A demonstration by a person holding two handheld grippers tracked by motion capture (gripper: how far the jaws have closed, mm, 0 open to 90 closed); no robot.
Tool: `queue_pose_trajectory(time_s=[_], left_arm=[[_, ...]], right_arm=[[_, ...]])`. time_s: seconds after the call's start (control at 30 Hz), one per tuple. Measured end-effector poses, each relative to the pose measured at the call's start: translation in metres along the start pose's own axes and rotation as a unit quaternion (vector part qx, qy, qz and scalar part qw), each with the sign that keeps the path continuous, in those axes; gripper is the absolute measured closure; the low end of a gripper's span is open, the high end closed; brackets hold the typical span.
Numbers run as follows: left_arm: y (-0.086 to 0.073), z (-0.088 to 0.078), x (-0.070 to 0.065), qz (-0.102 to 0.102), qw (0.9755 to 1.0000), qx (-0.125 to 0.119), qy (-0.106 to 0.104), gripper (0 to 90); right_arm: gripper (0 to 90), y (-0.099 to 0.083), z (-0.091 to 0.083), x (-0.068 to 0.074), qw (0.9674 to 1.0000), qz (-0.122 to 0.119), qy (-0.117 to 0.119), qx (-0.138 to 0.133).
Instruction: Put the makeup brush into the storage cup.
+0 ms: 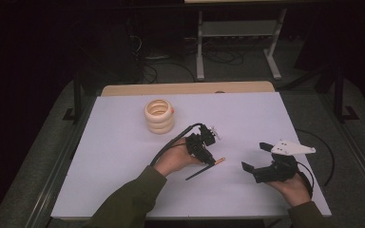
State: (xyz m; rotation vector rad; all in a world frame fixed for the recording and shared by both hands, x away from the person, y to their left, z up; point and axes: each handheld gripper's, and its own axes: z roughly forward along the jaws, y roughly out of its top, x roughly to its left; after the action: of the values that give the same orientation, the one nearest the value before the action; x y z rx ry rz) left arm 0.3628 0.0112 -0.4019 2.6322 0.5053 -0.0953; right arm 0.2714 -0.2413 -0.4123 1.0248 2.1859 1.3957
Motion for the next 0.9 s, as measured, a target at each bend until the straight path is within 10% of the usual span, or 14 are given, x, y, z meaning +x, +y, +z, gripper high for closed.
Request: queue_pose_trajectory(time_s=[0.9], left_arm=[[0.013, 0.023, -0.005, 0.002, 0.9983, 0.058, 0.013, 76.1]], right_arm=[[0.0, 0.0, -0.001, -0.001, 1.0, 0.003, 0.0, -0.002]])
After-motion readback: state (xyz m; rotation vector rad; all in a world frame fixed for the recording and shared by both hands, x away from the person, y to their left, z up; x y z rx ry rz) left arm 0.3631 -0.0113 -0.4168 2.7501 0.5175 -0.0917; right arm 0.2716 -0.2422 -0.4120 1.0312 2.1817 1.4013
